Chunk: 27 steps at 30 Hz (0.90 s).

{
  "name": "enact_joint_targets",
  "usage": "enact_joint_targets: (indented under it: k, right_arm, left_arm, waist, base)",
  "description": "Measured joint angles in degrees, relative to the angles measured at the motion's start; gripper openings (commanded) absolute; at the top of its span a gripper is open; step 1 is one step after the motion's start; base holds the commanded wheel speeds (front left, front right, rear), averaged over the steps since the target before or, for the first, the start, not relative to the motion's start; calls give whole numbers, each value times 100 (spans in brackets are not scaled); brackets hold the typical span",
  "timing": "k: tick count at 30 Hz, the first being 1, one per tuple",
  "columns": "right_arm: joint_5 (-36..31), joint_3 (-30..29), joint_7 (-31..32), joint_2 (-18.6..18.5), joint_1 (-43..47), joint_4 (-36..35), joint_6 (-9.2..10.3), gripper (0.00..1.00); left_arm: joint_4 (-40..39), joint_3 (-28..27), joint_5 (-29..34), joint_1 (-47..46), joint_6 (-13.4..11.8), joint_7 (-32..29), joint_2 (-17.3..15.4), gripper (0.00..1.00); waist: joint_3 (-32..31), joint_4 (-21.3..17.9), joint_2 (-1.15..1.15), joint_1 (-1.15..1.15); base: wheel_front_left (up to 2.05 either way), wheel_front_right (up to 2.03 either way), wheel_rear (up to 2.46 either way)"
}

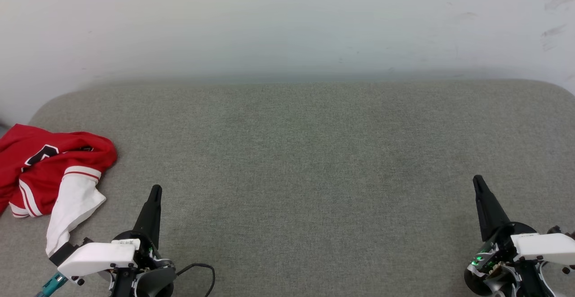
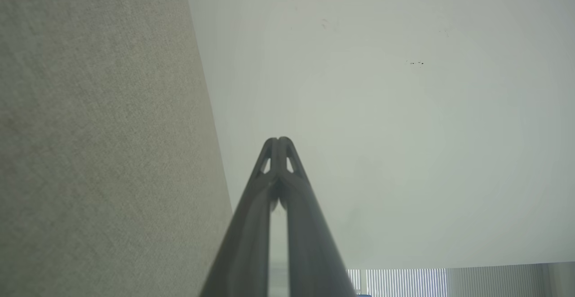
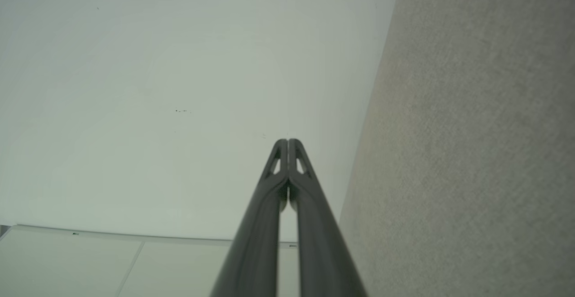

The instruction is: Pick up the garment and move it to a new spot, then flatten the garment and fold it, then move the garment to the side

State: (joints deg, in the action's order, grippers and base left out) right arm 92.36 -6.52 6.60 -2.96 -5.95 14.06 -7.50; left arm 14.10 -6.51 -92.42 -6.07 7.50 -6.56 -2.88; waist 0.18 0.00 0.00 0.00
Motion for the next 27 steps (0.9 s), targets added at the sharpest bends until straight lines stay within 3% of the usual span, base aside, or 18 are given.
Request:
enact_joint_targets:
  k: [27]
  right_arm:
    - [0, 0, 0, 0, 0, 0, 0, 0]
  left_arm:
    - [0, 0, 0, 0, 0, 0, 0, 0]
  waist:
    - [0, 0, 0, 0]
  base:
    - [0, 0, 0]
